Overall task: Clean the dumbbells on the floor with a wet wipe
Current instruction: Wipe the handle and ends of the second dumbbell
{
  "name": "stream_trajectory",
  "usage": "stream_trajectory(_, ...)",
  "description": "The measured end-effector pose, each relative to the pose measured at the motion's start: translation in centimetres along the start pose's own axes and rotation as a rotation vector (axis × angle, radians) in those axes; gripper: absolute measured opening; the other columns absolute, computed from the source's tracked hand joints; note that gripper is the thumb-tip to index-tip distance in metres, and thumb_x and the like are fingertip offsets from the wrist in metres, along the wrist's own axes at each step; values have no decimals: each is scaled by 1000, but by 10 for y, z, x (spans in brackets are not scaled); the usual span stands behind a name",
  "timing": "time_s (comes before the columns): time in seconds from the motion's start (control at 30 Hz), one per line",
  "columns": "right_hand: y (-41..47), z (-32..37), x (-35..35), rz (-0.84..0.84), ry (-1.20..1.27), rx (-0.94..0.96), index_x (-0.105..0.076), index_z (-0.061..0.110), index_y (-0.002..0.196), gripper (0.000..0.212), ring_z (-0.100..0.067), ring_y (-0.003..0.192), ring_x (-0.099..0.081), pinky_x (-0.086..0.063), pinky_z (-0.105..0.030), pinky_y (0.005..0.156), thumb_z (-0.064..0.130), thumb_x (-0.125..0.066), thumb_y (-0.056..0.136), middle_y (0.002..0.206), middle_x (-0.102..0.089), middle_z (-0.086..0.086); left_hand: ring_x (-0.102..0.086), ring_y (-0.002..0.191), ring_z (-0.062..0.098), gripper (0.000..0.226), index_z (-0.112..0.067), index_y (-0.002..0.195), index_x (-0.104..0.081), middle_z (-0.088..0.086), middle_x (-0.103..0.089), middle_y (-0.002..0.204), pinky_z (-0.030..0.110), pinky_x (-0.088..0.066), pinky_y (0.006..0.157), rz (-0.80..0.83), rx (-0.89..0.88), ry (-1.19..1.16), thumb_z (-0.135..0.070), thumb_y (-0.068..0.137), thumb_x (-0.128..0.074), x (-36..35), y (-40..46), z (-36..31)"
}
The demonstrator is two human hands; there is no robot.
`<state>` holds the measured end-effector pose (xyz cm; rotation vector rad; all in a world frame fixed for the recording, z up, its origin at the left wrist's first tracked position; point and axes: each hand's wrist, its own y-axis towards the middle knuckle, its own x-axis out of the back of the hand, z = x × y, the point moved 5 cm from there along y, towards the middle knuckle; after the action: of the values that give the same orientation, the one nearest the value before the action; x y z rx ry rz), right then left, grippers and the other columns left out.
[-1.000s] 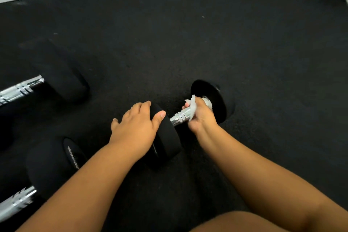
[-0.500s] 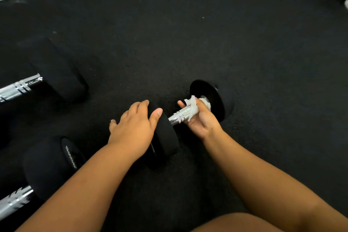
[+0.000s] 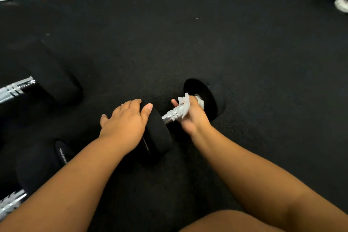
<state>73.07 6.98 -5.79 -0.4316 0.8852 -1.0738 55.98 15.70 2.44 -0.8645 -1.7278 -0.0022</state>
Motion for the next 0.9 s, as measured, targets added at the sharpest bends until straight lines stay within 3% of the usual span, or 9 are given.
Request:
stream_trajectory(0.1,-1,1,2,55,-41,-25,-57,12,83,17,-23,95,-63,-48,-50,90,24,-56,95,86,-65,-8,-23,143,22,63,-28,149,-24,-3,-26,156,58,-15,114,1,16,-22,-60,95,-11,0,2,1)
stream_trajectory(0.23,-3,5,-10,-218,-60,46,-53,13,85,10,-16,56,-58,-50,-29,54,14,-55,95,70,-60,-6,-25,142,24,61,-28,148,-25,-3,-29,155,58,-16,113,-21,46,-39,-58,97,-11,-1,3,0)
stream_trajectory(0.3,-5,9,-17,-286,-115,63,-50,15,78,19,-12,53,-52,-46,-22,47,12,-48,97,68,-53,-1,-27,141,24,61,-29,147,-28,-2,-31,153,59,-17,112,-35,45,-30,-58,96,-11,0,6,2)
stream_trajectory(0.43,-9,9,-21,-291,-107,58,-52,13,73,22,-16,57,-52,-45,-26,54,12,-47,94,70,-61,-5,-34,136,27,60,-32,142,-36,0,-41,147,59,-21,109,-25,37,4,-59,96,-11,6,12,6)
stream_trajectory(0.53,-7,6,-18,-226,-177,108,-58,15,86,5,-23,74,-62,-53,-36,78,14,-55,91,102,-71,-18,-36,134,31,59,-30,138,-41,2,-42,144,60,-24,107,-9,102,-29,-58,97,-10,13,18,7)
stream_trajectory(0.57,-7,5,-17,-190,-195,127,-58,16,89,3,-21,77,-62,-53,-35,81,16,-57,91,103,-70,-18,-35,134,32,59,-28,138,-42,3,-41,145,60,-25,106,-31,132,-40,-56,97,-11,16,19,6)
stream_trajectory(0.7,-1,5,-16,-69,-269,136,-66,11,79,34,-20,76,-64,-53,-37,85,37,-53,96,82,-69,-9,-28,140,26,61,-20,145,-34,5,-33,152,55,-22,111,-212,-15,89,-56,97,-21,14,4,-12)
stream_trajectory(0.77,-1,2,-18,3,-248,115,-67,6,85,45,-18,76,-63,-53,-33,80,41,-43,101,88,-68,-8,-18,146,22,69,-15,150,-20,4,-22,158,52,-17,115,-215,-61,90,-57,96,-19,3,-5,-15)
stream_trajectory(0.9,-10,-2,-7,6,-367,148,-61,10,105,33,-20,98,-63,-50,-27,80,33,-37,104,102,-65,-6,-13,147,20,72,-13,151,-16,5,-18,159,53,-12,116,-204,-61,87,-58,94,-13,1,4,-10)
